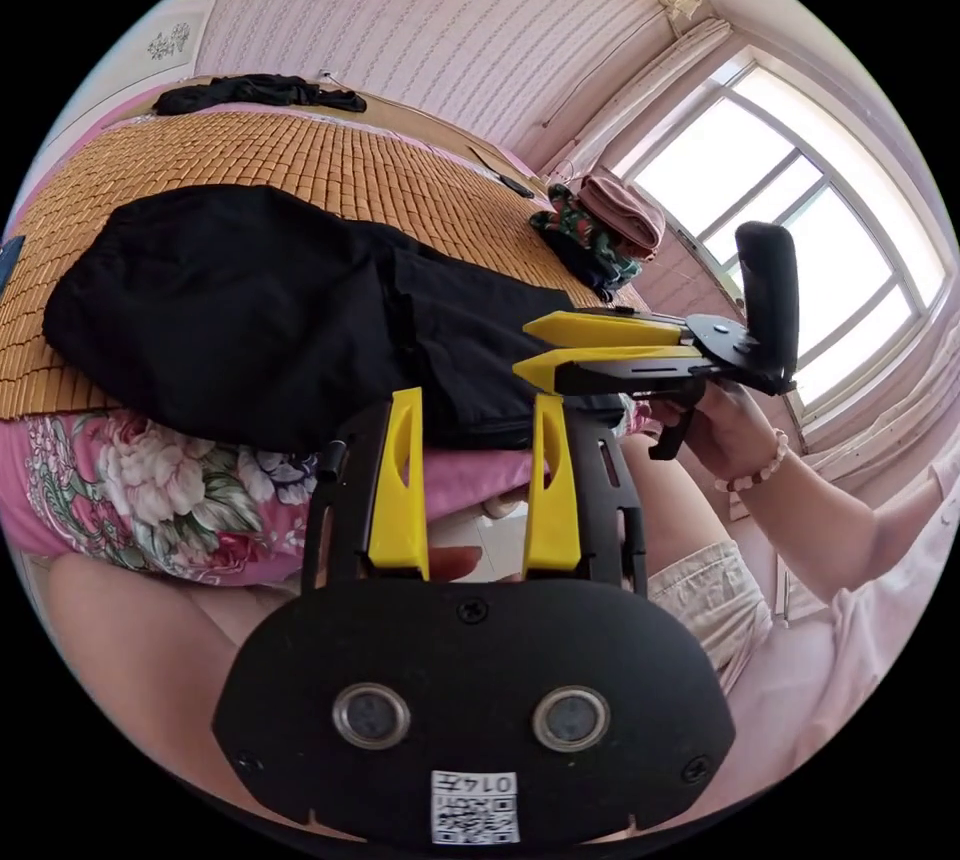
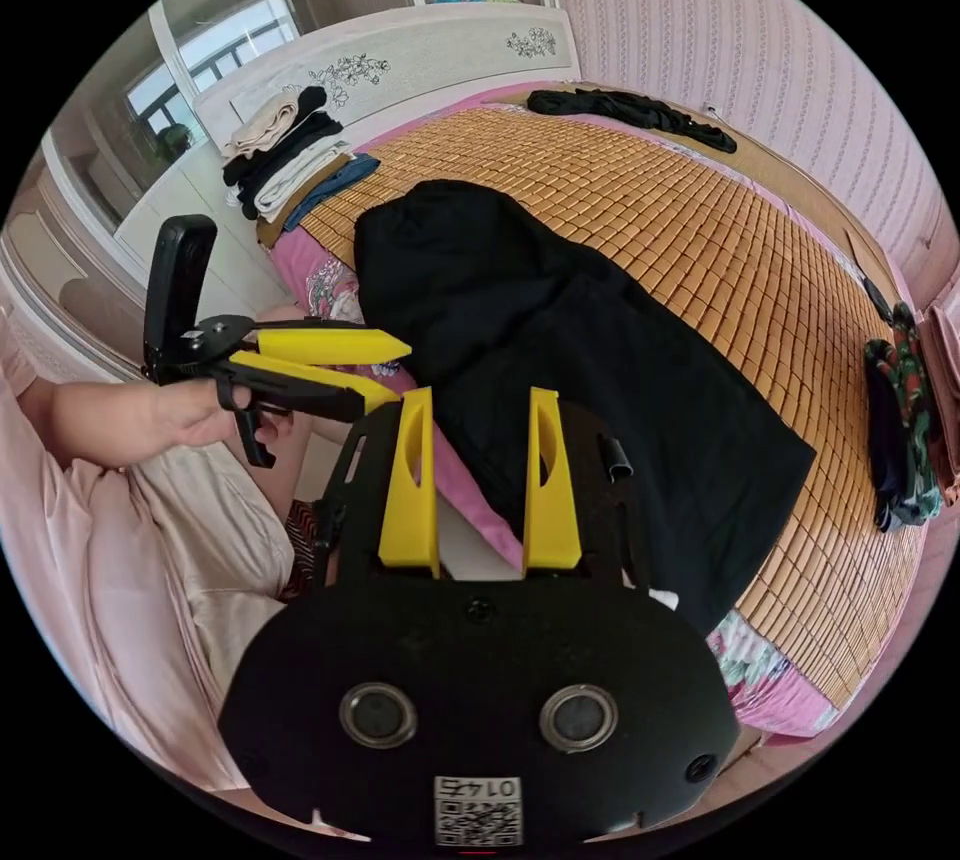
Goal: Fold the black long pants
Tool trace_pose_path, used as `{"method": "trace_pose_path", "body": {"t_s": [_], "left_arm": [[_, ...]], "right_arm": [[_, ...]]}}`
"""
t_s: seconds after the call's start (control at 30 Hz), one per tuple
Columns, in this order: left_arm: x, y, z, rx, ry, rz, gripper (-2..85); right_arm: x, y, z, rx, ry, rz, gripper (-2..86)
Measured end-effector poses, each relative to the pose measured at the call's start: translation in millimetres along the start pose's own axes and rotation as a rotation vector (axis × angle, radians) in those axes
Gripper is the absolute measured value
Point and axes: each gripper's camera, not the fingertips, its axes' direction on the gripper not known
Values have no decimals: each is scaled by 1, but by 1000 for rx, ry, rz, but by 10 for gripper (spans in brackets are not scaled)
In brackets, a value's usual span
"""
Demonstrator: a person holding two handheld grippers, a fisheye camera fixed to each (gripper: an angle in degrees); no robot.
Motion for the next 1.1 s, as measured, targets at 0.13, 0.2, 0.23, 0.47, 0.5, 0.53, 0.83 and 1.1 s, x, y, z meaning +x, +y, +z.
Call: {"method": "trace_pose_path", "body": {"t_s": [0.13, 0.2, 0.23, 0.47, 0.5, 0.53, 0.83, 1.1], "left_arm": [[-6, 3, 10, -36, -20, 19, 154], [-19, 5, 13, -48, -34, -8, 145], [-22, 5, 14, -58, -35, -15, 140], [-44, 21, 11, -98, -11, -22, 73], [-45, 23, 8, -95, -20, -12, 67], [-45, 24, 7, -95, -19, -11, 64], [-32, 33, -24, -73, -1, 108, -4], [-11, 29, -105, 90, 10, 200, -7]], "right_arm": [[-5, -51, 18, -61, 77, -8, 135], [-5, -89, 37, -108, 97, -21, 134], [-5, -99, 42, -120, 98, -18, 134], [5, -191, 121, -260, 100, 94, 135], [3, -200, 134, -312, 121, 90, 132], [1, -203, 136, -312, 141, 89, 131], [19, -225, 107, -230, -36, 160, 7], [-7, -262, 25, 2, -107, 59, 6]]}}
